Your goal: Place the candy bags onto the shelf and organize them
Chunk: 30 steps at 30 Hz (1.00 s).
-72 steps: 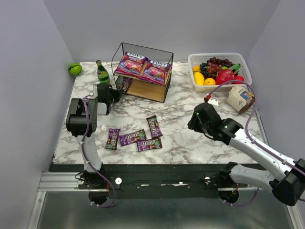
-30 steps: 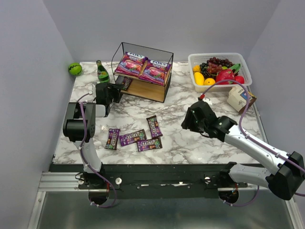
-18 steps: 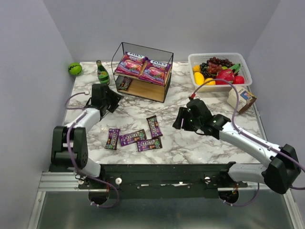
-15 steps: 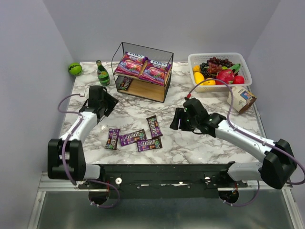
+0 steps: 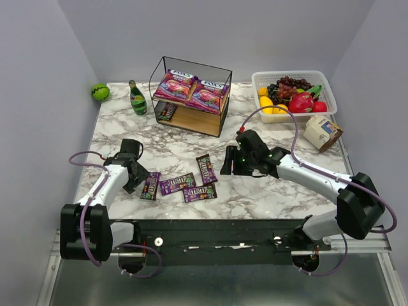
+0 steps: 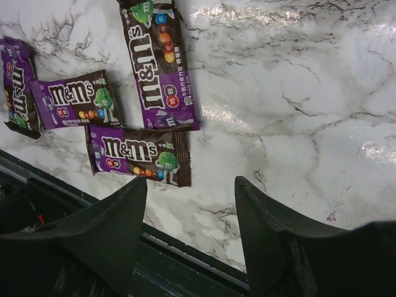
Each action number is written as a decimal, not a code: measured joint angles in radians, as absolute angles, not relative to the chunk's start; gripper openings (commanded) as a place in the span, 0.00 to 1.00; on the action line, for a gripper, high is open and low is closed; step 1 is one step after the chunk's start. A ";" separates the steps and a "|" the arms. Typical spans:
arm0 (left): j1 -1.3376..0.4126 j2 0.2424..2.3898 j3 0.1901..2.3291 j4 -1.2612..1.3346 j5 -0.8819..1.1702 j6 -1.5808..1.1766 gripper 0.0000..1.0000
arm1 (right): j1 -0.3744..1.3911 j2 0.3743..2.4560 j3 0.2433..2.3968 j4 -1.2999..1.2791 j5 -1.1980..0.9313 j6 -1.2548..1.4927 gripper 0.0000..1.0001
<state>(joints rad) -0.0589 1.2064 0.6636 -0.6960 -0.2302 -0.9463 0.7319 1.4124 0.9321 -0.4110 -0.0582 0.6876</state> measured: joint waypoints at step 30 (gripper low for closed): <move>-0.067 1.414 0.715 -0.470 0.019 -0.805 0.32 | 0.732 1.466 0.957 -0.412 -0.044 0.688 0.67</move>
<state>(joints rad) -0.0666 1.4136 0.7155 -0.4702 0.0189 -0.8055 0.7322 1.4662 0.9573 -0.4118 -0.0437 0.6880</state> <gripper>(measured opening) 0.332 0.669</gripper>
